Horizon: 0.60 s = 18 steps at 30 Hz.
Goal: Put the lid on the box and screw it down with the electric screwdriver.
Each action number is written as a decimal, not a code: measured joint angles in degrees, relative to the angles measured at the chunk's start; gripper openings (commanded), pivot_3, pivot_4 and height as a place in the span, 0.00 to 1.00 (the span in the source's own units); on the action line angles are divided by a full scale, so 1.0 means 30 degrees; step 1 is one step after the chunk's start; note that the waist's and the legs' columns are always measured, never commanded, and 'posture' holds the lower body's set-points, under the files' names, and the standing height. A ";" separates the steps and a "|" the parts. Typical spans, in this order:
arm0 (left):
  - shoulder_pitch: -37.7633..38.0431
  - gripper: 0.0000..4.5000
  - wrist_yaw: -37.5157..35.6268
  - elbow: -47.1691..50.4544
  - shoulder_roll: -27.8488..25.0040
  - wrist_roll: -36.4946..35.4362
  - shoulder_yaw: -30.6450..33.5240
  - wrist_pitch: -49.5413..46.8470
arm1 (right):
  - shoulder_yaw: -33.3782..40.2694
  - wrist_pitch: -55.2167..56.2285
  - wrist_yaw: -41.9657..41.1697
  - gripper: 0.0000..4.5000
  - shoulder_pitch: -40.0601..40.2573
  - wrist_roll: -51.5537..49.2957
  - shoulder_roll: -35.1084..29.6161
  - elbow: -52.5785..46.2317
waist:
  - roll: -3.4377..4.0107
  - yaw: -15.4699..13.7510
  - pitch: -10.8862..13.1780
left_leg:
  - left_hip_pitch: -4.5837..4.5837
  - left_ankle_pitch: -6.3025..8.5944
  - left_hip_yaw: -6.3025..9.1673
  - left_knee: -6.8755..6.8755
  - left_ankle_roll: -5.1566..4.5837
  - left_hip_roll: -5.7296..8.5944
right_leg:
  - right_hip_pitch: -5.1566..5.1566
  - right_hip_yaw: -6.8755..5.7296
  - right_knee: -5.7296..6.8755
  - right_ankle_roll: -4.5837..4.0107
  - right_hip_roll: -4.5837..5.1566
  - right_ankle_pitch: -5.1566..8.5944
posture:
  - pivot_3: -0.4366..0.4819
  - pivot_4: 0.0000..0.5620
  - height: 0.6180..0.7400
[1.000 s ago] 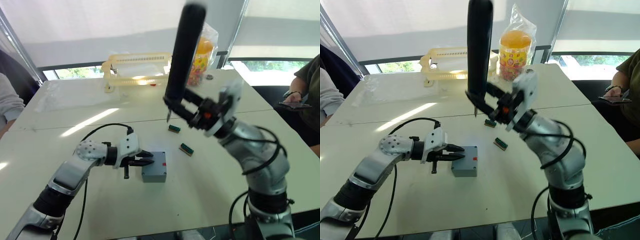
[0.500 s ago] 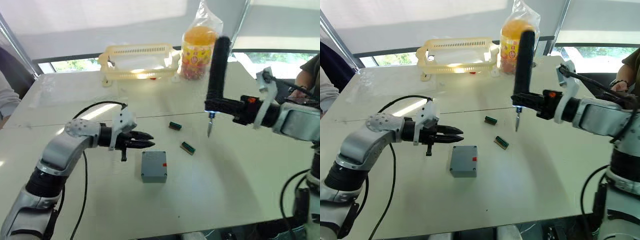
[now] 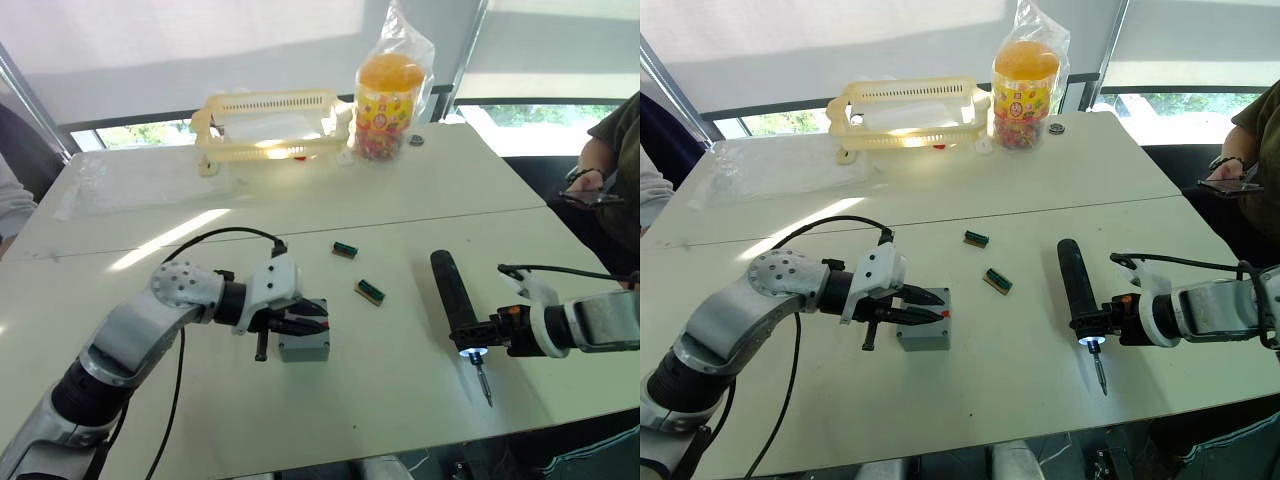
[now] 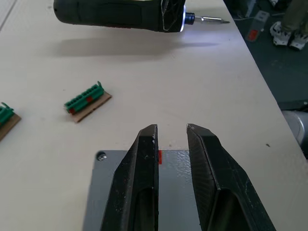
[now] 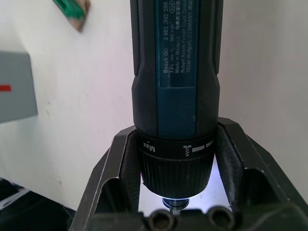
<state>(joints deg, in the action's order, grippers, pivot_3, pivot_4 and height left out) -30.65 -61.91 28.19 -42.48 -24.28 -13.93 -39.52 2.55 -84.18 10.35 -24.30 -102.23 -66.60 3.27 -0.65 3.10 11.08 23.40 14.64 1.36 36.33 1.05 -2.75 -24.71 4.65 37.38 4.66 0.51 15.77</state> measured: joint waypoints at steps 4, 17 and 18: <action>0.0292 0.21 0.0776 0.0086 0.0107 -0.0004 -0.0105 -0.0551 | -0.1152 -0.0480 -0.0825 0.39 -0.2235 0.2620 0.0850 0.1762 | 0.0000 0.0028 0.0003 | 0.0016 0.0000 -0.0011 0.0070 0.0001 0.0003 | 0.0027 0.0009 -0.0013 0.0007 0.0008 -0.0010 | 0.48 0.27 1.00; 0.0887 0.21 0.5319 -0.0325 0.2668 -0.0761 0.2949 -0.1394 | -0.1318 -0.1305 -0.5681 0.99 -0.4851 1.0534 0.3100 0.2322 | -0.0018 -0.0215 -0.0009 | 0.0017 0.0003 0.0002 0.0206 0.0000 0.0000 | 0.0101 -0.0010 -0.0009 0.0075 0.0014 -0.0041 | 0.48 0.27 1.00; 0.1236 0.21 0.5337 -0.0451 0.2512 -0.0767 0.3437 -0.1107 | -0.1327 -0.0865 -0.6073 0.99 -0.4839 1.1479 0.3097 0.2323 | -0.0018 -0.0223 -0.0009 | 0.0026 0.0003 -0.0005 0.0223 0.0001 0.0004 | 0.0102 -0.0007 -0.0010 0.0075 0.0022 -0.0041 | 0.48 0.27 1.00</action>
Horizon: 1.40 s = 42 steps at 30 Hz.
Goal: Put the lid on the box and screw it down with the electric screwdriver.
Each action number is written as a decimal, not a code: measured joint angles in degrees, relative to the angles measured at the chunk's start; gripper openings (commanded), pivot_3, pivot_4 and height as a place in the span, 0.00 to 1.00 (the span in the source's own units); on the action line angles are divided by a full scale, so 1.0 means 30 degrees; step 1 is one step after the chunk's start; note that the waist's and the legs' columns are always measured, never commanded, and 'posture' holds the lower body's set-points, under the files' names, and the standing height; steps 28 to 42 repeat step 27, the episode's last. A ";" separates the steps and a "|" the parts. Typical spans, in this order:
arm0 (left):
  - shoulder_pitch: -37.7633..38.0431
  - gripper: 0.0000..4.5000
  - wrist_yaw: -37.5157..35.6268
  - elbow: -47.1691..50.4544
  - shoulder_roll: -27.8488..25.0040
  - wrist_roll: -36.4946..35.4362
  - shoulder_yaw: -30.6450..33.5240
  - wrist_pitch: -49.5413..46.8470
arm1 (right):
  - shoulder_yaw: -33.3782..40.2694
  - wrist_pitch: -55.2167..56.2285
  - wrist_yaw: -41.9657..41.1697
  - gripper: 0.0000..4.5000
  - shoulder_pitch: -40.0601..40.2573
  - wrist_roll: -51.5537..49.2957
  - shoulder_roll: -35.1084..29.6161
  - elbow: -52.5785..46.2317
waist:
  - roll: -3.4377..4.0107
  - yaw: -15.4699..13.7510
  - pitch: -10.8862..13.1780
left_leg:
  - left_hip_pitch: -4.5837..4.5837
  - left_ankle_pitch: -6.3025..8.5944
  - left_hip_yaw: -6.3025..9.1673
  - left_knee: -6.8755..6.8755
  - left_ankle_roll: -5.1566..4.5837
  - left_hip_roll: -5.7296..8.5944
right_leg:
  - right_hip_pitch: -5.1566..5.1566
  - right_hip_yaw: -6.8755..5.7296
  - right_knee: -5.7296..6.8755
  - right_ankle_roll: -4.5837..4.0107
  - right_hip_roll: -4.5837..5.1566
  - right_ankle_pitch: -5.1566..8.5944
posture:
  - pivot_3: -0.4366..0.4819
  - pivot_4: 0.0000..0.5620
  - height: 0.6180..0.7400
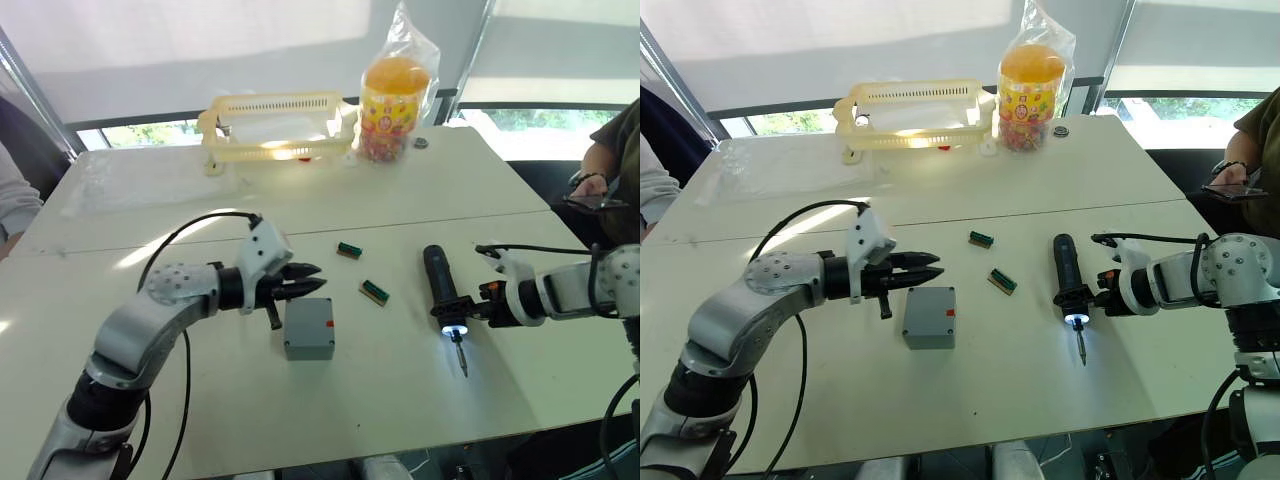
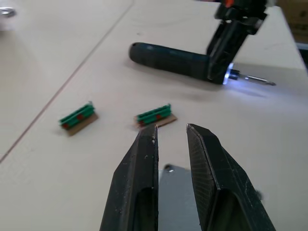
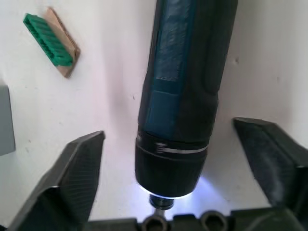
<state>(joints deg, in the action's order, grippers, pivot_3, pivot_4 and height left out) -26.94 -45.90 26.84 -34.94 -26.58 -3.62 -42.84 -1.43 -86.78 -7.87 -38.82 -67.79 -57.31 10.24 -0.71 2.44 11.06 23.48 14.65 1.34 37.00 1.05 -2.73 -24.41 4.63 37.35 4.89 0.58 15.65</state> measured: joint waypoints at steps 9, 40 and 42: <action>0.3013 0.21 -0.0458 -0.2697 -0.1901 -0.1533 0.4536 -0.0552 | 0.3387 0.7705 -0.4617 0.99 0.2099 0.3935 0.1040 -0.5511 | -0.0005 0.0061 -0.0007 | 0.0004 0.0041 0.0005 -0.0026 -0.0063 -0.0022 | -0.0017 -0.0012 0.0010 0.0030 -0.0007 -0.0009 | 0.48 0.27 1.00; 1.4826 0.21 0.0149 0.1925 -0.1523 -0.4279 0.9010 -0.1714 | 0.3327 1.5396 -0.7785 0.99 1.6568 0.7370 0.6731 -1.5768 | -0.0078 -0.0466 -0.0075 | -0.0063 -0.0067 -0.0036 0.0040 0.0153 -0.0020 | 0.0079 -0.0003 -0.0042 -0.0199 0.0072 -0.0040 | 0.48 0.27 1.00; 1.4826 0.21 0.0149 0.1925 -0.1523 -0.4279 0.9010 -0.1714 | 0.3327 1.5396 -0.7785 0.99 1.6568 0.7370 0.6731 -1.5768 | -0.0078 -0.0466 -0.0075 | -0.0063 -0.0067 -0.0036 0.0040 0.0153 -0.0020 | 0.0079 -0.0003 -0.0042 -0.0199 0.0072 -0.0040 | 0.48 0.27 1.00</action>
